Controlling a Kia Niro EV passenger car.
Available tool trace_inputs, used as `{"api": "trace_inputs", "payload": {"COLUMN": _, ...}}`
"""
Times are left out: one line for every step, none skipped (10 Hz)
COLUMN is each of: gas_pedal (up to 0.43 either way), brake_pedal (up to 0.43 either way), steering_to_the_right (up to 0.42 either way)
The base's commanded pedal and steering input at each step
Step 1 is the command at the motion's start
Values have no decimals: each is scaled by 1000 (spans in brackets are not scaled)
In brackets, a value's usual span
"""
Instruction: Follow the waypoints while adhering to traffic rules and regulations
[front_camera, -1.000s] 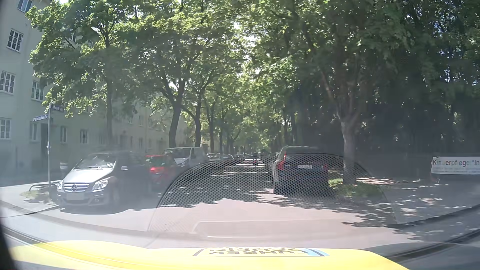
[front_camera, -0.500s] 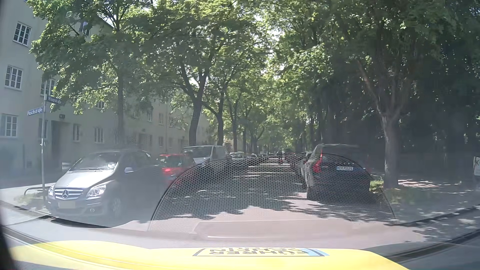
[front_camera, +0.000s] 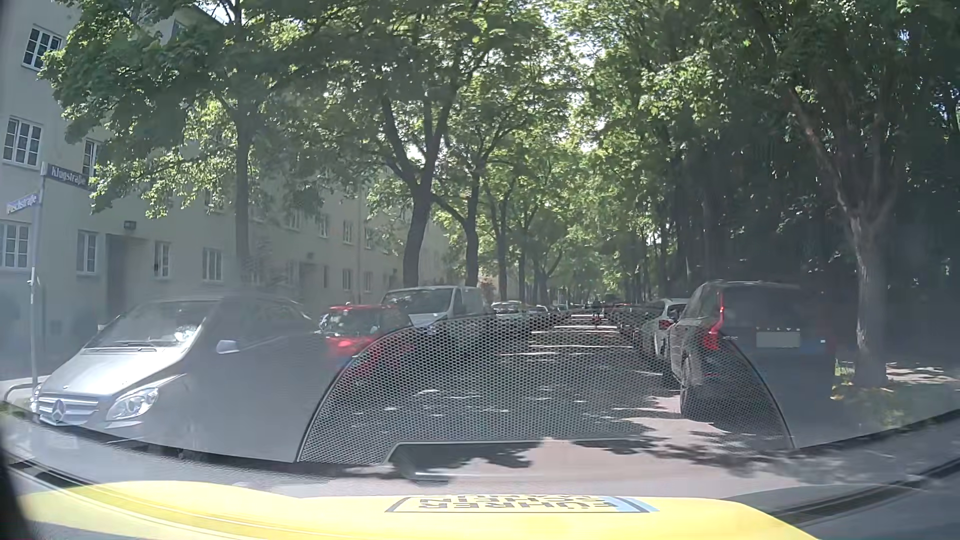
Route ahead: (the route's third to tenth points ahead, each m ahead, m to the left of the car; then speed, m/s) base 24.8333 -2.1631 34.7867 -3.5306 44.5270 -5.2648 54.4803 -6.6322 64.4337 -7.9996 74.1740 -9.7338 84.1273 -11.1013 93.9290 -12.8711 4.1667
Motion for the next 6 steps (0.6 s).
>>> {"api": "trace_inputs", "payload": {"gas_pedal": 157, "brake_pedal": 0, "steering_to_the_right": -18}}
{"api": "trace_inputs", "payload": {"gas_pedal": 157, "brake_pedal": 0, "steering_to_the_right": -2}}
{"api": "trace_inputs", "payload": {"gas_pedal": 157, "brake_pedal": 0, "steering_to_the_right": 14}}
{"api": "trace_inputs", "payload": {"gas_pedal": 157, "brake_pedal": 0, "steering_to_the_right": 31}}
{"api": "trace_inputs", "payload": {"gas_pedal": 157, "brake_pedal": 0, "steering_to_the_right": 47}}
{"api": "trace_inputs", "payload": {"gas_pedal": 157, "brake_pedal": 0, "steering_to_the_right": 58}}
